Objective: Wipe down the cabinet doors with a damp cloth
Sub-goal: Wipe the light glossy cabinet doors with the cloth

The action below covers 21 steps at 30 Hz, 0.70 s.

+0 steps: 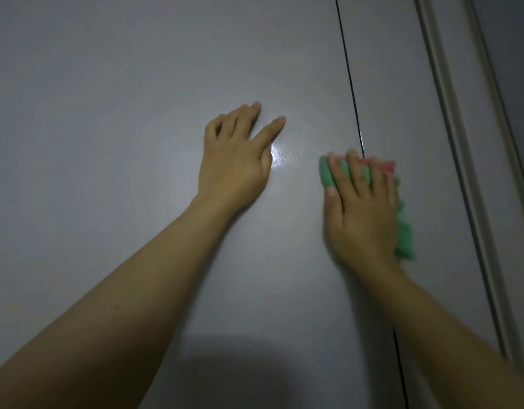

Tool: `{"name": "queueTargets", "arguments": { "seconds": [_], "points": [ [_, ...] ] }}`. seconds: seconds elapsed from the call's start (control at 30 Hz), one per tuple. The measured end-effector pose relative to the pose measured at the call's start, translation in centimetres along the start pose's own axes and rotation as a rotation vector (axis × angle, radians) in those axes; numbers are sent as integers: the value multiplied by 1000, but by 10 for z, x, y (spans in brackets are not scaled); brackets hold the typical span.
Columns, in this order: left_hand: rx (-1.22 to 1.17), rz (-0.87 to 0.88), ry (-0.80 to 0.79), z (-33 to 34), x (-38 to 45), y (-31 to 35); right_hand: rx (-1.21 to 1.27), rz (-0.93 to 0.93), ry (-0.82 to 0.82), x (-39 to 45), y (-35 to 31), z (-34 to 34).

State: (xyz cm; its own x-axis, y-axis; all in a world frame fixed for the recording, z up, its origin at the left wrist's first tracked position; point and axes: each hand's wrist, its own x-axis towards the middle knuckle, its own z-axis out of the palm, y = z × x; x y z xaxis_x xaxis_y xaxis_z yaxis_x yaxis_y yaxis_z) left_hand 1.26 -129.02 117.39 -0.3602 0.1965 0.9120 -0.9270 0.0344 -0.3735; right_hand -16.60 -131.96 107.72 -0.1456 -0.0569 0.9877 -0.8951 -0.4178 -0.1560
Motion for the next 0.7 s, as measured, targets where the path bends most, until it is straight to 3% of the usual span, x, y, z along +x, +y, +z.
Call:
{"name": "queueTargets", "arguments": {
  "seconds": [0.03,0.07,0.2,0.23,0.27,0.4,0.43,0.47,0.6,0.63,0.7],
  "points": [
    [-1,-5,-4,-1,-2,0,-25,54,17,-17,-15,4],
    [5,-2,-2,-1,-1,1,-36,-19,1,-34,-27,6],
    [3,2,-36,-2,-3,-1,-47,-724,-214,-48,2,-6],
    [-5,1,-44,-3,-3,0,-74,-743,-202,-35,21,-8],
    [-10,7,-56,-3,-3,0,-81,-644,-161,-19,36,-8],
    [-13,13,-87,-4,-4,0,-28,100,16,-4,22,-2],
    [-7,19,-85,-4,-4,0,-54,114,18,-17,7,1],
    [1,23,-82,-4,-4,1,-72,13,-16,-32,-5,2],
    [20,20,-118,-5,-3,-1,-95,-710,-258,-43,25,-14],
    [24,18,-120,-5,-2,-1,-127,-742,-254,-28,41,-16],
    [24,16,-120,-5,-3,1,-106,-435,-169,3,62,-16]
  ]
}}
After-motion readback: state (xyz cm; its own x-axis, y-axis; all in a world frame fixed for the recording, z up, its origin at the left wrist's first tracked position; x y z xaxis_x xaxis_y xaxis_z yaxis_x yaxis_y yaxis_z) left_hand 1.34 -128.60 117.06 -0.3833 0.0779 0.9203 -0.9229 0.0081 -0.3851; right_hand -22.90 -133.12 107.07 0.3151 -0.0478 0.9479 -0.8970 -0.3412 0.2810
